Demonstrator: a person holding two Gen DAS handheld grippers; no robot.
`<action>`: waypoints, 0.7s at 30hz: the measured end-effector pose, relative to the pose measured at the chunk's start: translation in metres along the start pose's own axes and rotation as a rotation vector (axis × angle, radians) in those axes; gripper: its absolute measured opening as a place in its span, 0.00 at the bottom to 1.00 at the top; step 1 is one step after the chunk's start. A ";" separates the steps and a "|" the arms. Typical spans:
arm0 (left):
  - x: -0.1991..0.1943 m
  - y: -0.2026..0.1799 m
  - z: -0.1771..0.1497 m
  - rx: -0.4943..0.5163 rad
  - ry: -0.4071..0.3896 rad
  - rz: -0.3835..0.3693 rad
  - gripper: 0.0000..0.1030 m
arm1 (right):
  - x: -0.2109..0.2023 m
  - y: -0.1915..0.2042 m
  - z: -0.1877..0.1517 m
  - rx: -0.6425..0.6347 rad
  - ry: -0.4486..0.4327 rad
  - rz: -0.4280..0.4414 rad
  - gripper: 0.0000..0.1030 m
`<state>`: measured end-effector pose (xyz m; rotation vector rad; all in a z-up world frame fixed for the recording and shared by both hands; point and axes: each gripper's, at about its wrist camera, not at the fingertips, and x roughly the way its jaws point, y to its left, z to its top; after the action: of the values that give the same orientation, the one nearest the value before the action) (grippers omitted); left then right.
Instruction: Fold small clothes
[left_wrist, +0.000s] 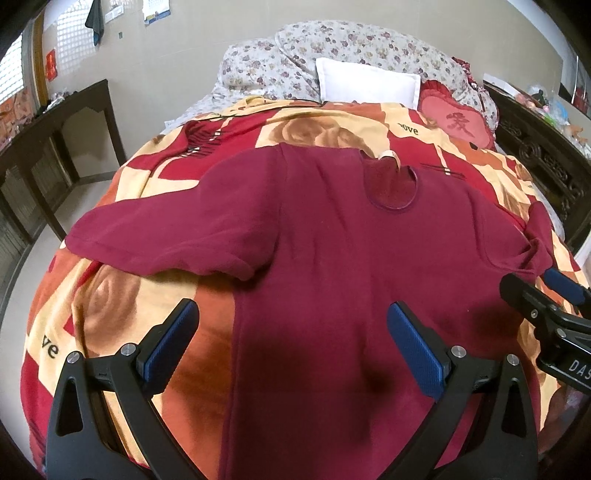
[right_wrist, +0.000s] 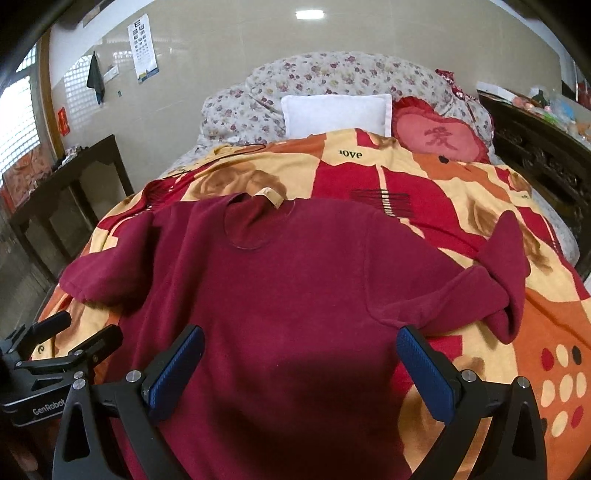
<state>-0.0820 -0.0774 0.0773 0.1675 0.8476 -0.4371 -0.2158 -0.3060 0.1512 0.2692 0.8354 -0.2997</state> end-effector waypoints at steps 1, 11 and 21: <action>0.002 0.000 0.000 0.000 0.001 0.002 0.99 | 0.001 0.001 0.001 0.009 0.006 0.010 1.00; 0.013 0.003 0.002 -0.018 0.020 0.016 0.99 | 0.012 -0.001 0.001 0.034 0.038 0.016 1.00; 0.016 0.006 0.002 -0.026 0.029 0.024 0.99 | 0.015 0.008 0.004 0.000 0.033 0.021 1.00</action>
<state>-0.0688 -0.0776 0.0658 0.1603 0.8784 -0.4014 -0.2010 -0.3025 0.1437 0.2838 0.8643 -0.2762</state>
